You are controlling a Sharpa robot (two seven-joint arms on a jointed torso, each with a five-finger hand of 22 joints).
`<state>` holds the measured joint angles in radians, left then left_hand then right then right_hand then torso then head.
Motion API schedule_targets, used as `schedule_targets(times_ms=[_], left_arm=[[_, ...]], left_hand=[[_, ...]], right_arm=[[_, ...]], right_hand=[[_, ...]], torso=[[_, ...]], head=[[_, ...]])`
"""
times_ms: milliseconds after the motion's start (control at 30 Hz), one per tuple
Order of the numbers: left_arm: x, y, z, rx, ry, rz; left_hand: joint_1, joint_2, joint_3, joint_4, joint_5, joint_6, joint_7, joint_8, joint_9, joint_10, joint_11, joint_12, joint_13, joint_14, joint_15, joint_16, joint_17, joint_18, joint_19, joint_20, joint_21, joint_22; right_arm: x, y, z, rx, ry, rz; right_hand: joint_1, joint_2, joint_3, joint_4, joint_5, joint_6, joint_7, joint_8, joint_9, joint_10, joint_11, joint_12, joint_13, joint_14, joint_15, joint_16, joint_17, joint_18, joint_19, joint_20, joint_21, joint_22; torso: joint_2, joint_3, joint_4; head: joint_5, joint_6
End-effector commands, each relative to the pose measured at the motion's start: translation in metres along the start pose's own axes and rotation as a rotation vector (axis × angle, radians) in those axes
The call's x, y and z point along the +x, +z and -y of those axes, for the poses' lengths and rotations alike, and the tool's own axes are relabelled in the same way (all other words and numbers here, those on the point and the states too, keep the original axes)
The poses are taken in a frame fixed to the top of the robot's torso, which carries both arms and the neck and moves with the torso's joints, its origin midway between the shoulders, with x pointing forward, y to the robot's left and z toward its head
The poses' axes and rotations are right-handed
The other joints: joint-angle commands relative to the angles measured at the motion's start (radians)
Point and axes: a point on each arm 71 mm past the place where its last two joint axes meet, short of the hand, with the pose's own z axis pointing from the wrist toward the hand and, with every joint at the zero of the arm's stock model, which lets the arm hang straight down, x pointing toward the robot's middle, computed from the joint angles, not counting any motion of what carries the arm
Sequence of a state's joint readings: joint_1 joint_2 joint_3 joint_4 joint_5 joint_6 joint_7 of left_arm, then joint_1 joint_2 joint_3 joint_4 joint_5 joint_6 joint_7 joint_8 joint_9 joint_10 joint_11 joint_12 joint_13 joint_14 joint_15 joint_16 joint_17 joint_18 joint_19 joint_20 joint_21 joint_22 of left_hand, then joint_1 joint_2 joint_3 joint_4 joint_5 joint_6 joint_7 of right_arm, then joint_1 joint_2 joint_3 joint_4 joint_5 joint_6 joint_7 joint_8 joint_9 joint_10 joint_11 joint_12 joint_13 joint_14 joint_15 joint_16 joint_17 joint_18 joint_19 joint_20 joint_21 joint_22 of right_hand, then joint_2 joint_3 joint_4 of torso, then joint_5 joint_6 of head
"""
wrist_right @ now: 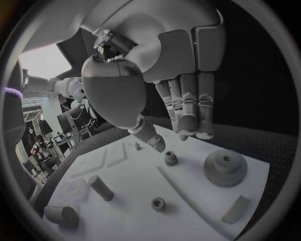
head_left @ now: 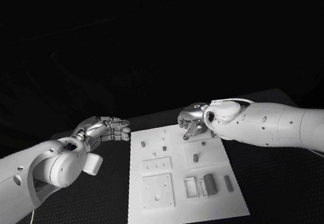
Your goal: Assemble the parts on the task board
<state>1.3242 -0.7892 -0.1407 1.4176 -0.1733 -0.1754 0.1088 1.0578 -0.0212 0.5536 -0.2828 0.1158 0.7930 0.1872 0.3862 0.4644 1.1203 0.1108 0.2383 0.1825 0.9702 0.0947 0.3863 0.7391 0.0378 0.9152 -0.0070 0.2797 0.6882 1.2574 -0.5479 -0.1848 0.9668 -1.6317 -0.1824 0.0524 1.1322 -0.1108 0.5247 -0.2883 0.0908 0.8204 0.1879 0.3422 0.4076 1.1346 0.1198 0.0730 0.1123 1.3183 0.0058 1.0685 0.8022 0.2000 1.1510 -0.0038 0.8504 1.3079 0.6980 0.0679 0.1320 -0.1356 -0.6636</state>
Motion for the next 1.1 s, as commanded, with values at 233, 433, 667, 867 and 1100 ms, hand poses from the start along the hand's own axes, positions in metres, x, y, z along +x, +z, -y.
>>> schedule_targets(times_ms=[233,433,667,867,1100], left_arm=[[0.002,0.000,0.002,0.020,0.002,-0.019],[0.002,0.001,0.002,0.021,0.002,-0.019],[0.002,0.002,0.003,0.025,0.003,-0.012],[0.001,0.001,0.003,0.024,0.003,-0.014],[0.001,0.001,0.003,0.024,0.003,-0.013]], left_hand=[[-0.006,-0.002,0.000,0.003,-0.006,0.003,0.003,-0.003,-0.002,0.000,0.007,-0.004,0.001,0.006,0.003,-0.004,0.002,0.001,0.002,0.004,-0.001,0.002],[-0.007,-0.002,0.000,0.003,-0.006,0.003,0.003,-0.003,-0.002,0.001,0.007,-0.005,0.001,0.006,0.003,-0.005,0.003,0.001,0.002,0.004,-0.001,0.002],[-0.007,-0.001,0.000,0.003,-0.006,0.003,0.003,-0.003,-0.003,0.001,0.007,-0.006,0.001,0.007,0.003,-0.006,0.004,0.001,0.002,0.004,-0.002,0.002],[-0.007,0.000,0.001,0.003,-0.006,0.004,0.003,-0.003,-0.004,0.002,0.007,-0.006,0.001,0.007,0.003,-0.007,0.004,0.001,0.002,0.004,-0.002,0.002],[-0.008,0.000,0.001,0.003,-0.006,0.004,0.003,-0.003,-0.004,0.003,0.007,-0.007,0.001,0.008,0.003,-0.008,0.005,0.001,0.002,0.004,-0.002,0.003]], right_arm=[[0.008,0.001,-0.003,-0.003,-0.029,-0.030],[0.009,0.001,-0.002,-0.001,-0.038,-0.039],[0.013,0.002,-0.001,0.002,-0.063,-0.050],[0.016,0.002,-0.003,-0.003,-0.066,-0.059],[0.018,0.003,-0.006,-0.007,-0.065,-0.063]], right_hand=[[-0.002,-0.002,0.008,0.000,0.005,0.004,-0.010,-0.004,0.002,-0.003,0.001,-0.005,-0.002,-0.003,0.001,0.008,-0.003,0.062,-0.008,-0.009,0.008,0.024],[-0.002,0.003,0.013,-0.001,0.005,0.014,-0.013,0.000,0.005,0.007,-0.001,-0.001,0.000,-0.003,0.000,0.016,-0.006,0.062,-0.008,-0.011,0.015,0.024],[0.007,0.013,0.020,-0.003,0.005,0.029,-0.019,0.006,0.010,0.025,-0.006,0.005,0.003,-0.008,-0.005,0.023,-0.012,0.062,-0.014,-0.012,0.021,0.024],[0.011,0.018,0.021,-0.003,0.005,0.044,-0.024,0.011,0.014,0.042,-0.012,0.009,0.007,-0.008,-0.011,0.030,-0.017,0.062,-0.016,-0.013,0.028,0.024],[0.009,0.020,0.020,-0.003,0.004,0.055,-0.026,0.014,0.017,0.055,-0.016,0.012,0.010,-0.009,-0.015,0.036,-0.020,0.062,-0.017,-0.013,0.034,0.023]], torso=[[0.010,0.0034,0.0036],[0.014,0.0041,0.0032],[0.016,0.0045,0.0042],[0.018,0.0053,0.0046],[0.021,0.0054,0.0053]], head=[[0.001,-0.006],[0.001,-0.008],[-0.002,-0.012],[-0.001,-0.018],[0.001,-0.022]])
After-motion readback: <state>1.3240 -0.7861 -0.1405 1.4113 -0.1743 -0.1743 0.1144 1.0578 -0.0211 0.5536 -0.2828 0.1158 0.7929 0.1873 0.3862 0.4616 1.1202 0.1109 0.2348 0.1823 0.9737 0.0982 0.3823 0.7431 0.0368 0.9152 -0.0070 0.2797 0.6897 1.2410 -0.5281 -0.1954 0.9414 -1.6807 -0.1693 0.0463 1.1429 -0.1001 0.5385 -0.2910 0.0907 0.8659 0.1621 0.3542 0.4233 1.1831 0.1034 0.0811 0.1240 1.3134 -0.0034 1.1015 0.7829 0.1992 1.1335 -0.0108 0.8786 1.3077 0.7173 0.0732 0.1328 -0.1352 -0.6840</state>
